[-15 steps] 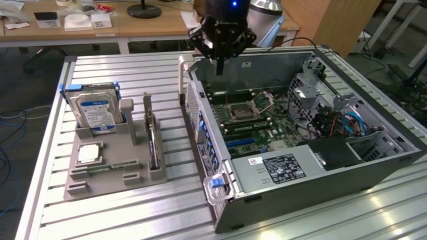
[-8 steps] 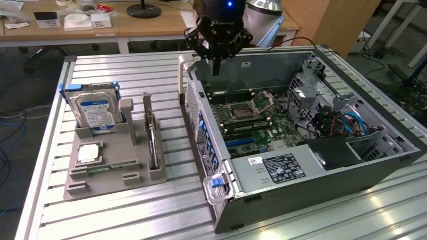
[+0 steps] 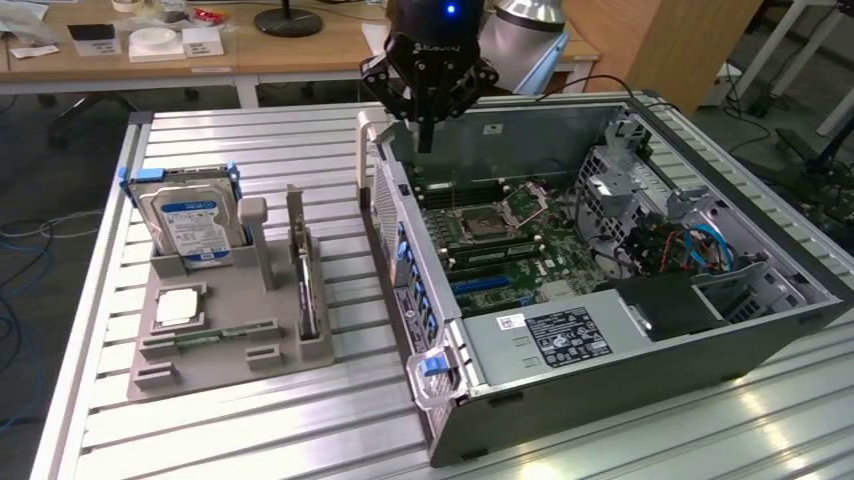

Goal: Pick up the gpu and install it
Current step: 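Reach for the gpu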

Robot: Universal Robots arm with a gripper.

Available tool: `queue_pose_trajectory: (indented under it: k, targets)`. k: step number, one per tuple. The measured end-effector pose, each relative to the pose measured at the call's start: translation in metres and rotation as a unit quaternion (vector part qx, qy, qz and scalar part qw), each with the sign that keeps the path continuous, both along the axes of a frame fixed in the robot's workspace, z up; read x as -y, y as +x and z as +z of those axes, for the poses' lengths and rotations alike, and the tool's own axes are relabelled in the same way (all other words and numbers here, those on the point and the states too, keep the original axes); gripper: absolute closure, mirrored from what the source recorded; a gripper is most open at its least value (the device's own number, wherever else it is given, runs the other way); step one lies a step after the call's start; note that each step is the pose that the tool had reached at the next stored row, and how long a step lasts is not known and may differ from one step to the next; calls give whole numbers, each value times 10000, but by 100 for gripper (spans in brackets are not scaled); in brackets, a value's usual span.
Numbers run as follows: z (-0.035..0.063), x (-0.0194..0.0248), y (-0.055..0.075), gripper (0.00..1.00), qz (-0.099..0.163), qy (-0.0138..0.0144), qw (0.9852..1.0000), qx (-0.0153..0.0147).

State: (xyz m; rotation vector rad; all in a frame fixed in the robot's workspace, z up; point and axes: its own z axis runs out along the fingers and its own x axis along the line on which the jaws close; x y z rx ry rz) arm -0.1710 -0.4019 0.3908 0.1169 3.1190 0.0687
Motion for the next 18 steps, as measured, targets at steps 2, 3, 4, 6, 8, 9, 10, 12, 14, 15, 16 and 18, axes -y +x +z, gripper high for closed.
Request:
queue_pose_trajectory:
  k: [2, 3, 4, 6, 8, 9, 10, 12, 14, 15, 16, 18]
  targets:
    - [-2, 1, -17, 89, 0, 0, 10000, -3]
    - [-2, 2, -25, 89, 0, 0, 10000, -5]
    - [-3, 2, -33, 89, 0, 0, 10000, -7]
    - [-4, 3, -49, 89, 0, 0, 10000, -11]
    - [-6, 4, -68, 89, 0, 0, 10000, -13]
    - [-7, 5, -77, 89, 0, 0, 10000, -14]
    - [-7, 6, -87, 89, 0, 0, 10000, -16]
    - [-8, 7, -105, 89, 0, 0, 10000, -19]
    - [-10, 8, -126, 89, 0, 0, 10000, -21]
    - [-11, 9, -137, 89, 0, 0, 10000, -22]
    - [-11, 10, -148, 89, 0, 0, 10000, -23]
    - [-13, 12, -172, 89, 0, 0, 10000, -25]
